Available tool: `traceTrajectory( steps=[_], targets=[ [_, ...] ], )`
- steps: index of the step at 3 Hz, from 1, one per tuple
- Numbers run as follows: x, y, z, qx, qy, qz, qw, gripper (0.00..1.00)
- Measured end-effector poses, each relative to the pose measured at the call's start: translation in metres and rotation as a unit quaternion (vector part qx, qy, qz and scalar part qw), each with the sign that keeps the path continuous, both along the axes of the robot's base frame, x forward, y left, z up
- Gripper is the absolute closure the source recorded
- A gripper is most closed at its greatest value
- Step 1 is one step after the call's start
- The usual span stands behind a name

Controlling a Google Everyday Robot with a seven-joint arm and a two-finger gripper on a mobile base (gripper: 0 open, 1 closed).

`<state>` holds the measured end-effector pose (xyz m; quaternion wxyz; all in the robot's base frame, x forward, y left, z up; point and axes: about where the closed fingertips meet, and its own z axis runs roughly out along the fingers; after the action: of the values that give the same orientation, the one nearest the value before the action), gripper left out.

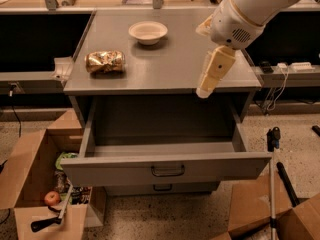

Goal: Place orange can into top drawer

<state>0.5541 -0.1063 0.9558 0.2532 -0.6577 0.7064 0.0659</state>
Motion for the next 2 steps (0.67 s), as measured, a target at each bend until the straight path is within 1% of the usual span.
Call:
traceTrajectory(
  steps=[1, 2],
  targets=[
    [0.0, 0.0, 0.0, 0.0, 0.0, 0.0, 1.0, 0.0],
    [0.037, 0.024, -0.002, 0.029, -0.011, 0.005, 0.9995, 0.0]
  ],
)
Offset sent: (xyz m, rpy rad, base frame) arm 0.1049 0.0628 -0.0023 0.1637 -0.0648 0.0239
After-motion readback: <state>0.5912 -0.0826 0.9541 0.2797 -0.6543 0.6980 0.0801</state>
